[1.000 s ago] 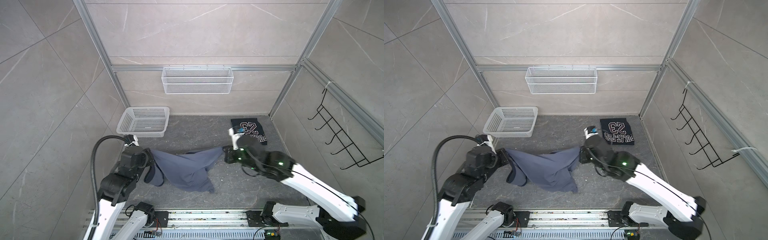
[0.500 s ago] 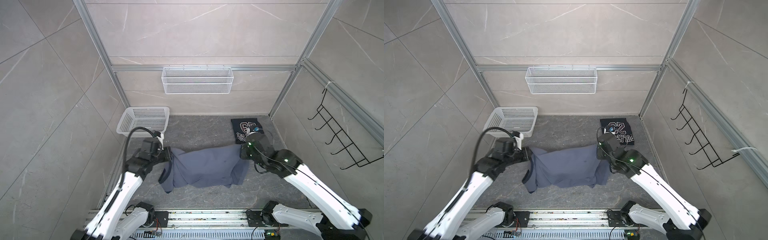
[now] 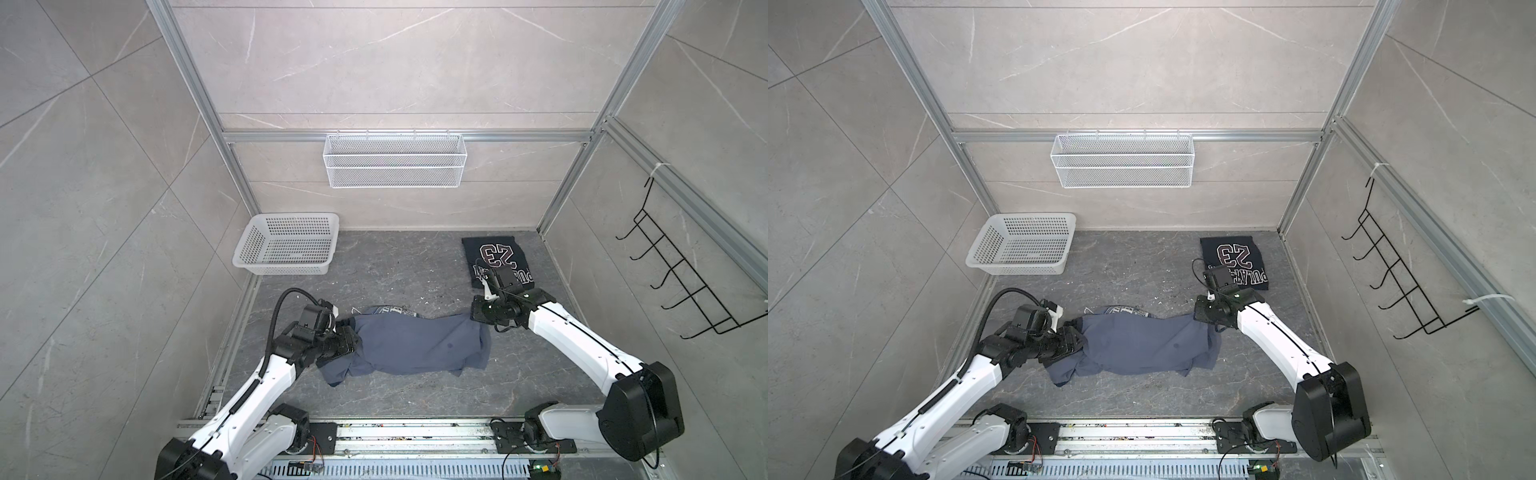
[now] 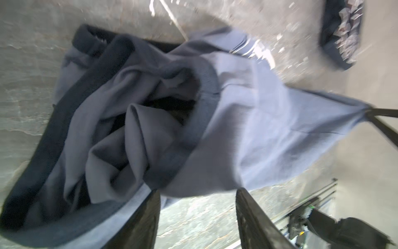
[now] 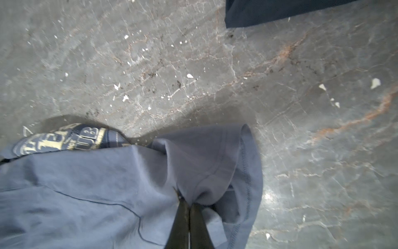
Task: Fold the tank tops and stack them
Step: 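Pull the tank top apart with both grippers to spread it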
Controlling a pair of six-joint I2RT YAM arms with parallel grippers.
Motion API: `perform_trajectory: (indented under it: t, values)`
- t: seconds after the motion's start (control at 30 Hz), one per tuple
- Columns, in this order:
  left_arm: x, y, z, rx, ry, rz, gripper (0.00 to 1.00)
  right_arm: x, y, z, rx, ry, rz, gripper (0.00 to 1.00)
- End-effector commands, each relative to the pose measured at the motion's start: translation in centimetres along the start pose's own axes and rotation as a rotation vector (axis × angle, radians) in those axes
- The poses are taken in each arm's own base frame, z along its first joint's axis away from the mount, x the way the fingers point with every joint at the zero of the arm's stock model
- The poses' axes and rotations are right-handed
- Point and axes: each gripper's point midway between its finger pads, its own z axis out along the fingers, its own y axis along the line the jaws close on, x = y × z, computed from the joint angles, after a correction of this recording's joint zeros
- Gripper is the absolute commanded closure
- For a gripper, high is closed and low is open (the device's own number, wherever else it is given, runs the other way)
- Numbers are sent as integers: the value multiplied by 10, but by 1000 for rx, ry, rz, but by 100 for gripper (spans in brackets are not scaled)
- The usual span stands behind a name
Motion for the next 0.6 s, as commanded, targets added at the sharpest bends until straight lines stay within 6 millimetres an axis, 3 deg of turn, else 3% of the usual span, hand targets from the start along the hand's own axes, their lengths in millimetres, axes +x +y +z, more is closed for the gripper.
perform_trajectory:
  t: [0.0,0.1,0.3,0.47,0.57]
  values:
    - [-11,-12,-5,48,-50,-9,41,-1,7,5,-54,11,4,100]
    - [-16,-15,-12,34,-60,7,41,0,4,7,-50,18,7,100]
    - [-17,5,-12,-82,-65,19,31,-11,-18,10,-13,6,54,100]
    - [-29,-10,2,-10,-70,10,32,-30,-39,13,22,-5,111,100]
    - [-44,-18,3,-6,-99,5,34,-32,-40,18,8,11,125,100]
